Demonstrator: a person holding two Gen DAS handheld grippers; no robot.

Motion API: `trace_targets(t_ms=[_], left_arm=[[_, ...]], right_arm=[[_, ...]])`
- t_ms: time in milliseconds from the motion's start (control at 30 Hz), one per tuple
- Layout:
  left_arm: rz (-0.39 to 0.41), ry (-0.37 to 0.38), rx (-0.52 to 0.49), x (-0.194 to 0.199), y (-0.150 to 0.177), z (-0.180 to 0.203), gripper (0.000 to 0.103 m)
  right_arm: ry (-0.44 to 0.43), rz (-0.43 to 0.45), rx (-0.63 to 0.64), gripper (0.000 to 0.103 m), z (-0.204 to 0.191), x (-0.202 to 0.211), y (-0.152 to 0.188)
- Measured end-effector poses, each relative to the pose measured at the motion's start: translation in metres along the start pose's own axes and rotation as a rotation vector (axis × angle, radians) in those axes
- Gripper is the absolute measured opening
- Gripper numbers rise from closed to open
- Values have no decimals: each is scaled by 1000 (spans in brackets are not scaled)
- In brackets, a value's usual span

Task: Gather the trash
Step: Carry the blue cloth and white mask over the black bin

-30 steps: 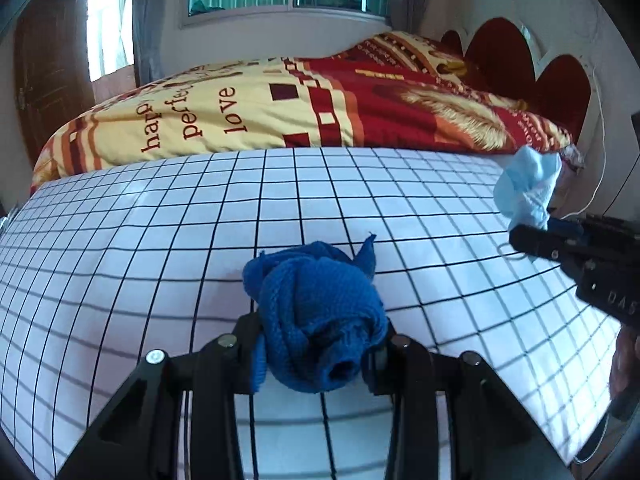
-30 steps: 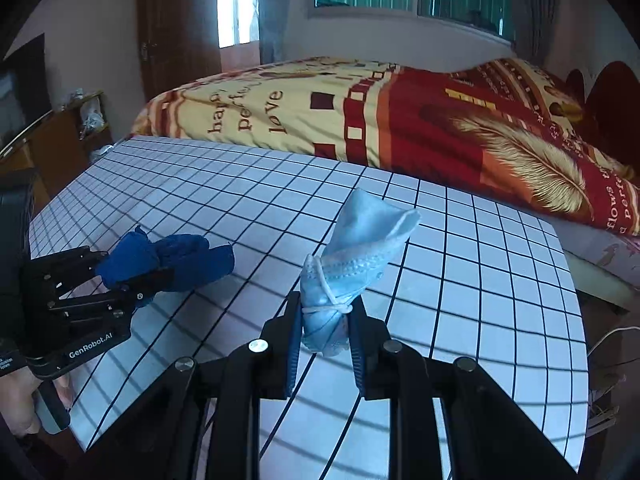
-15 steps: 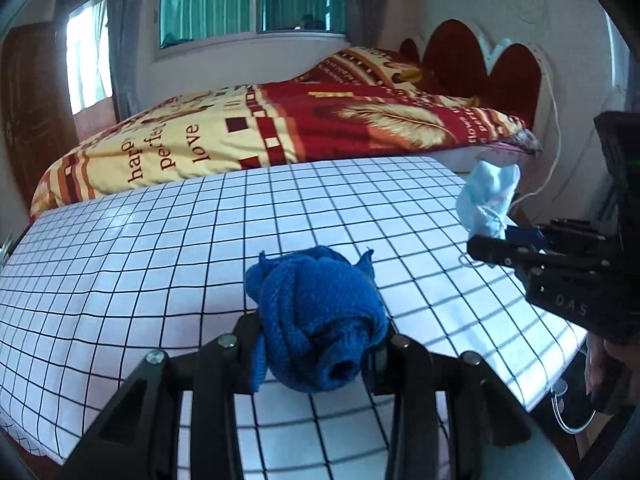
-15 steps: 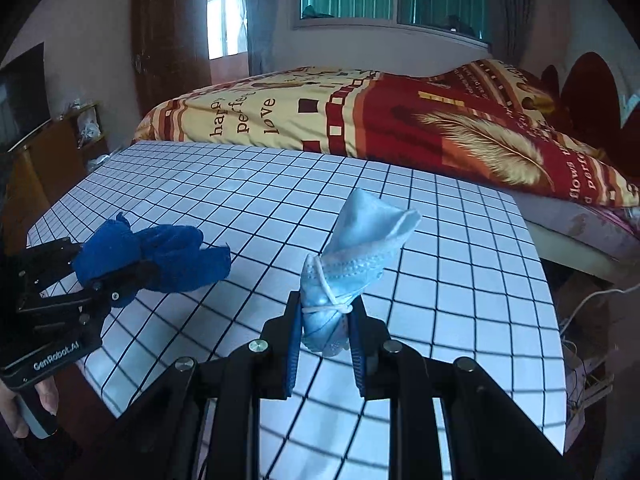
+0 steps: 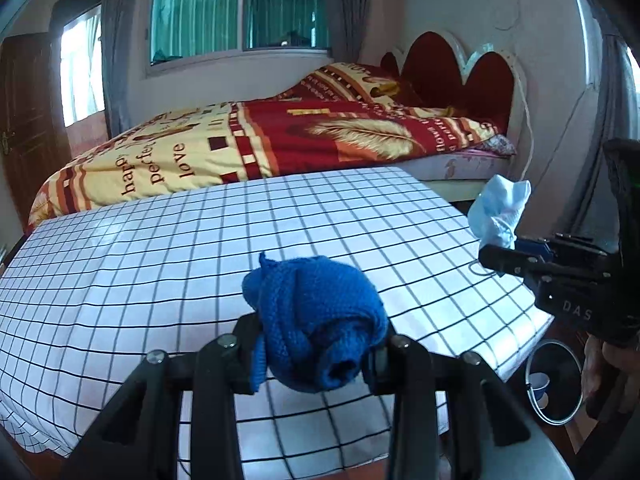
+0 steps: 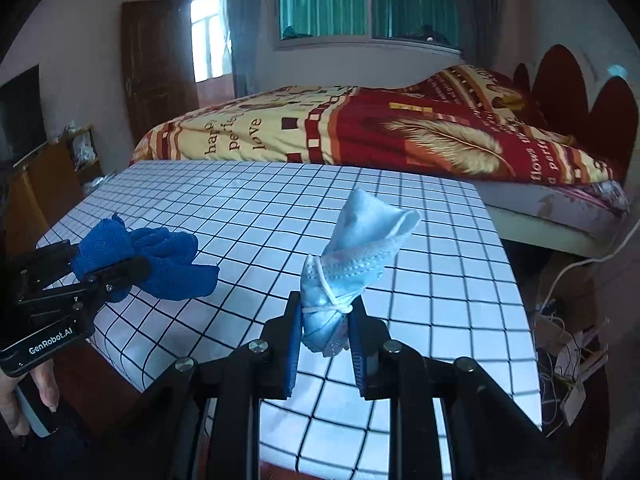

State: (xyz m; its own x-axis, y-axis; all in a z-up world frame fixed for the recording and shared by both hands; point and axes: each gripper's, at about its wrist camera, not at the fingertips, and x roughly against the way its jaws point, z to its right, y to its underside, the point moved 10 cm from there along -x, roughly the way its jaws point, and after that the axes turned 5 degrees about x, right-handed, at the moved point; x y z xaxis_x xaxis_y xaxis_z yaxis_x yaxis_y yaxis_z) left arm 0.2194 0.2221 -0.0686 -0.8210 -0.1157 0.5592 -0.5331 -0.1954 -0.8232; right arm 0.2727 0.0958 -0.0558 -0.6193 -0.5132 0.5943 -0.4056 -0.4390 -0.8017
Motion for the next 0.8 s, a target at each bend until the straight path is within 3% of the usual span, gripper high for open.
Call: trace_targets(t_ms=[800], left_arm=[[-32, 243, -124, -10, 24, 146, 37]], right_arm=[[199, -37, -154, 23, 113, 76, 91]])
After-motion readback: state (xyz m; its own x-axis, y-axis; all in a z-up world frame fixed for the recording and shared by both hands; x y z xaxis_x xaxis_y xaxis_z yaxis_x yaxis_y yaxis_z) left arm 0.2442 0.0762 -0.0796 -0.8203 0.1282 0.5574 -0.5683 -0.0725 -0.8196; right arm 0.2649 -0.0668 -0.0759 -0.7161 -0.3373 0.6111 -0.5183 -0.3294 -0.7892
